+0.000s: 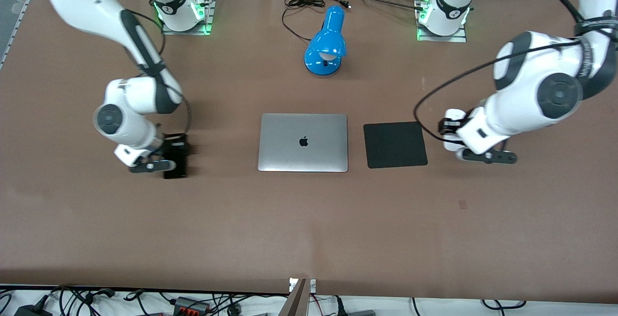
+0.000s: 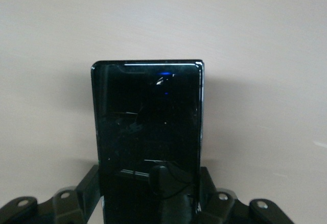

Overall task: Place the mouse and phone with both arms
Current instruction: 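Lift the phone with the right gripper while the left gripper lifts the mouse, then place the phone beside the laptop while the left gripper sets mouse on pad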

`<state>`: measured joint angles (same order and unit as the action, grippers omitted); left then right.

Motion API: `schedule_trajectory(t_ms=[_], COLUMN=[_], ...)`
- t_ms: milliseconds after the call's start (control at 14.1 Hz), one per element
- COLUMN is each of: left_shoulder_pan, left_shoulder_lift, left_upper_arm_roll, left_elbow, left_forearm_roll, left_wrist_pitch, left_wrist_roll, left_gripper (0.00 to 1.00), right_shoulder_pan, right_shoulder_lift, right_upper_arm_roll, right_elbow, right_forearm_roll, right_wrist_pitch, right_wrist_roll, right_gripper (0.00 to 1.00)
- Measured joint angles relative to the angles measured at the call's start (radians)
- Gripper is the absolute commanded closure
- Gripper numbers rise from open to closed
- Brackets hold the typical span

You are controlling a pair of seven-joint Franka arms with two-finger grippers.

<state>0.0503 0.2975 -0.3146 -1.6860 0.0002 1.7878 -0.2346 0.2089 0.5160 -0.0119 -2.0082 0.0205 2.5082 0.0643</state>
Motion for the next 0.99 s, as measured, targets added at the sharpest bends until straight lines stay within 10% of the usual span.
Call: schedule_trajectory(t_ms=[567,709,992], left_shoulder_pan=[-0.103,-0.103,-0.1], left_shoulder_lift=[0.044,0.048,0.094], left_upper_arm_roll=[-0.021,-0.021,-0.017], left_elbow=[-0.218,-0.307,-0.457], left_forearm_roll=[0.078,0.078,0.078], left_wrist_pitch=[0.323,0.47,0.746], left_wrist_roll=[-0.199,-0.218,-0.235], left_gripper=[0.74,0.74,0.74], right_shoulder_pan=[0.2,0.2,0.202], right_shoulder_lift=[0.124,0.124,0.127], right_upper_arm_roll=[0.001,0.001,0.0], right_elbow=[0.15,0.151,0.157], right_forearm_roll=[0.001,0.001,0.001], right_wrist_pitch=[-0.006,-0.007,-0.008], right_wrist_roll=[0.248,0.26,0.3], right_gripper=[0.78,0.0,0.0])
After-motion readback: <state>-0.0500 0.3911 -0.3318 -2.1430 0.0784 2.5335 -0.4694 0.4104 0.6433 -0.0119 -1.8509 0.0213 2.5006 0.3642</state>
